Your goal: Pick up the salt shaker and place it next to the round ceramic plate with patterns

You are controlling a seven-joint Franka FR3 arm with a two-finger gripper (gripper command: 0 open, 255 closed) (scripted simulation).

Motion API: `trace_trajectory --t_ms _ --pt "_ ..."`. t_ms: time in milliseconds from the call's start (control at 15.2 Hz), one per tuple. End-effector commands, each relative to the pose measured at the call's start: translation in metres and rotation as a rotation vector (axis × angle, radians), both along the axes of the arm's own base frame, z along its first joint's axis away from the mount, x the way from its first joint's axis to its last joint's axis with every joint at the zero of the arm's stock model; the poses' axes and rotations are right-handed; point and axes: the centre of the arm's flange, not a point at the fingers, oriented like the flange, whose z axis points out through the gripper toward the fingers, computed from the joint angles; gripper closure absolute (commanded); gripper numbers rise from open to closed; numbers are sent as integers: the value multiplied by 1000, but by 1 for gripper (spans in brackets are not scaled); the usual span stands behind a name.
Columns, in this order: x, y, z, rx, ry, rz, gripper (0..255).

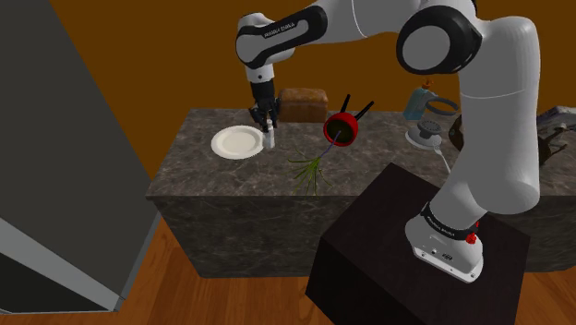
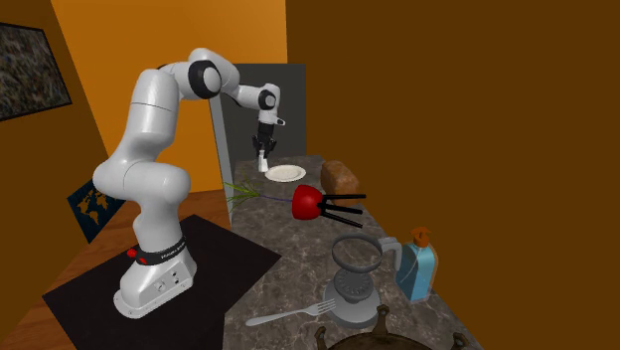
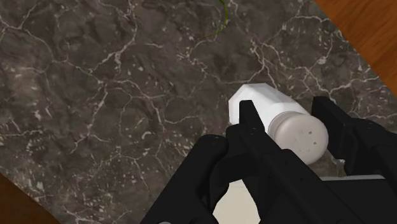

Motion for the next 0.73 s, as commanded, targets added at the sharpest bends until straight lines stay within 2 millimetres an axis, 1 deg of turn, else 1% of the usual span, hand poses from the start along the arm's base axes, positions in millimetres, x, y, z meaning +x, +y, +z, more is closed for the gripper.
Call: trace_trajectory --t_ms 0,660 --pt "0 0 -11 0 -1 0 255" --pt "0 0 -64 0 -1 0 255"
